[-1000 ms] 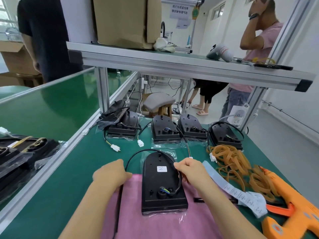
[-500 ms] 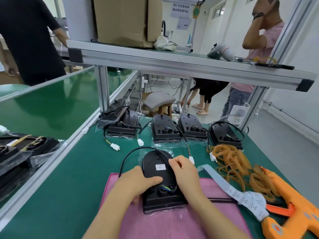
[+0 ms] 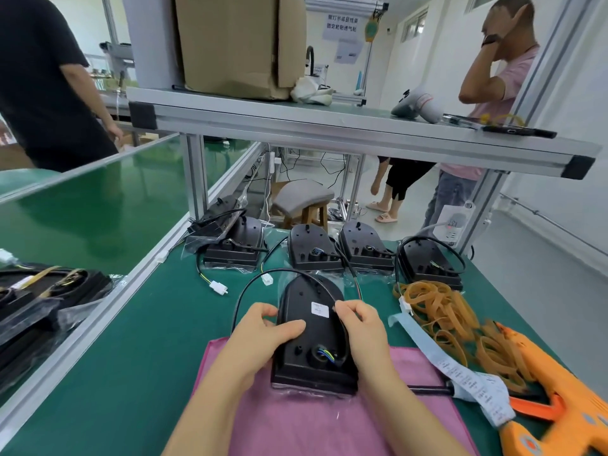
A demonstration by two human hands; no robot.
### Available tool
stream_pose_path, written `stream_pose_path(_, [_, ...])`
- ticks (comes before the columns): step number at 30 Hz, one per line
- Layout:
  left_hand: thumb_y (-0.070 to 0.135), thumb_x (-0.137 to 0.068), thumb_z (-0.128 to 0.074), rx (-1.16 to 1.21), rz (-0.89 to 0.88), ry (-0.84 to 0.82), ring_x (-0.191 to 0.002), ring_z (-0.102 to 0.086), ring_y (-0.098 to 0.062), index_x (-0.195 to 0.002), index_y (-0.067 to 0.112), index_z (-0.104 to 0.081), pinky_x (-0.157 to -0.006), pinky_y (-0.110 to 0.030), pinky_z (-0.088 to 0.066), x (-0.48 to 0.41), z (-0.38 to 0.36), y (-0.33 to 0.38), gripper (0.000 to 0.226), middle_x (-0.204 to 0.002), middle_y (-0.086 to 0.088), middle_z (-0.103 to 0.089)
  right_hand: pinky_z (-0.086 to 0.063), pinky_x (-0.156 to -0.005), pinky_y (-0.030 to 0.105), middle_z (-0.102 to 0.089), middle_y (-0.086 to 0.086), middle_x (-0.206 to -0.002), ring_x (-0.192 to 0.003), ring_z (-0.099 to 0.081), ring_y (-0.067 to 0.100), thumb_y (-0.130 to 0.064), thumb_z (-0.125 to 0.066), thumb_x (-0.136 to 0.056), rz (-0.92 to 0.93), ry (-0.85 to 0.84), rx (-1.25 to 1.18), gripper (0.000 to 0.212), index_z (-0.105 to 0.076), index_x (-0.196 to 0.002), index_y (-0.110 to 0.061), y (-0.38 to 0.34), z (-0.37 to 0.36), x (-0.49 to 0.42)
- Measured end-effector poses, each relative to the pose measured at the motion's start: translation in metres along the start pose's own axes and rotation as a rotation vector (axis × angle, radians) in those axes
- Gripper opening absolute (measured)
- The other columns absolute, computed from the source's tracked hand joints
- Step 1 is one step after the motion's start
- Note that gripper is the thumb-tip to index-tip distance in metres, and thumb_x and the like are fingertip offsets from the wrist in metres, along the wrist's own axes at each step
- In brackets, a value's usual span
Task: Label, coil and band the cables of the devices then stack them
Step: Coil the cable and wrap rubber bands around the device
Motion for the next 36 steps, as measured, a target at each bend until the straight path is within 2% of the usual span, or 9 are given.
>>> stream_pose_path(4, [0.049,-0.05,-0.077,0.048,-0.073,-0.034,-0.096,-0.065,-0.022,-0.115,0.028,-0.05,-0.079,-0.035,-0.05,0.002,0.005,0.008,0.073,-0.109,-0.008,-0.063,-0.047,-0.083,0.027,-0.047,-0.001,-0.119,-0.097,-0.055,-0.004,-0.028,-0.063,-0.087,0.003,0.012,-0.016,0.012,-0.06,-0.098,-0.022,-0.015,0.002,0.001])
stream_pose_path(7, [0.047,-0.053,-0.076,0.072,-0.092,-0.045,-0.089,-0.066,-0.015,-0.113,0.031,-0.051,-0.07,-0.028,-0.045,0.006,0.009,0.014,0.067,-0.103,0.0,-0.066,-0.048,-0.099,0.047,-0.052,0.008,-0.129,-0.112,-0.059,0.024,-0.036,-0.068,-0.084,-0.222,-0.09,-0.222,0.052,-0.047,-0.127,-0.018,-0.013,0.002,0.003])
stream_pose_path(12, [0.047,-0.051,-0.079,0.074,-0.076,-0.092,-0.1,-0.067,-0.029,-0.114,0.025,-0.052,-0.095,-0.049,-0.05,0.012,0.009,0.019,0.071,-0.103,-0.007,-0.069,-0.054,-0.088,0.045,-0.073,0.016,-0.103,-0.095,-0.07,0.033,-0.035,-0.057,-0.089,-0.341,-0.315,-0.434,0.028,-0.077,-0.095,-0.015,-0.015,0.007,0.009])
stream_pose_path(15, [0.058,-0.064,-0.075,-0.102,-0.071,-0.111,-0.088,-0.068,-0.026,-0.109,0.025,-0.056,-0.087,-0.043,-0.053,0.014,0.009,0.024,0.059,-0.093,-0.002,-0.069,-0.052,-0.092,0.05,-0.073,0.017,-0.1,-0.094,-0.07,0.035,-0.033,-0.058,-0.089,-0.309,-0.28,-0.43,0.026,-0.078,-0.088,-0.016,-0.011,0.009,0.009])
stream_pose_path(18, [0.054,-0.089,-0.056,-0.589,-0.325,0.26,-0.08,-0.063,-0.016,-0.093,0.022,-0.059,-0.071,-0.033,-0.046,0.007,0.013,0.045,0.033,-0.083,0.007,-0.063,-0.052,-0.091,0.05,-0.074,0.016,-0.096,-0.095,-0.069,0.035,-0.034,-0.061,-0.086,-0.229,-0.193,-0.293,0.031,-0.075,-0.09,-0.007,-0.01,0.012,0.014])
stream_pose_path(21, [0.038,-0.093,-0.059,-0.811,-0.696,0.458,-0.105,-0.054,-0.025,-0.121,0.023,-0.062,-0.085,-0.037,-0.044,-0.001,0.013,0.075,0.032,-0.114,-0.002,-0.057,-0.049,-0.093,0.056,-0.071,0.02,-0.101,-0.1,-0.065,0.039,-0.036,-0.064,-0.084,-0.21,-0.165,-0.247,0.045,-0.065,-0.1,0.006,-0.011,0.015,0.021])
stream_pose_path(24, [0.045,-0.095,-0.053,-1.198,-0.793,0.311,-0.133,-0.036,-0.018,-0.13,0.039,-0.059,-0.111,-0.037,-0.027,-0.02,0.012,0.092,0.036,-0.137,0.012,-0.052,-0.049,-0.094,0.056,-0.07,0.021,-0.104,-0.101,-0.065,0.038,-0.037,-0.064,-0.084,-0.188,-0.161,-0.217,0.044,-0.066,-0.098,0.005,-0.012,0.016,0.025])
stream_pose_path(28, [0.032,-0.095,-0.057,-1.078,-0.694,-0.039,-0.11,-0.057,-0.013,-0.111,0.027,-0.071,-0.099,-0.033,-0.04,-0.031,0.017,0.105,0.022,-0.111,0.01,-0.068,-0.051,-0.09,0.051,-0.072,0.019,-0.098,-0.098,-0.066,0.038,-0.036,-0.064,-0.085,-0.196,-0.165,-0.203,0.039,-0.067,-0.094,0.002,-0.013,0.018,0.027])
stream_pose_path(36, [0.032,-0.094,-0.059,-1.024,-0.672,0.028,-0.095,-0.061,-0.016,-0.1,0.022,-0.074,-0.087,-0.032,-0.048,-0.032,0.006,0.114,0.019,-0.101,0.003,-0.07,-0.052,-0.069,0.037,-0.072,0.016,-0.086,-0.073,-0.065,0.02,-0.032,-0.065,-0.086,-0.162,-0.192,-0.215,0.029,-0.065,-0.086,-0.003,-0.015,0.013,0.035])
Point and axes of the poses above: each hand's wrist, its own x-axis away from the middle knuckle, its own z-axis out of the back of the hand, y = z × x, the point moved 2 cm from there along -x, towards the middle knuckle
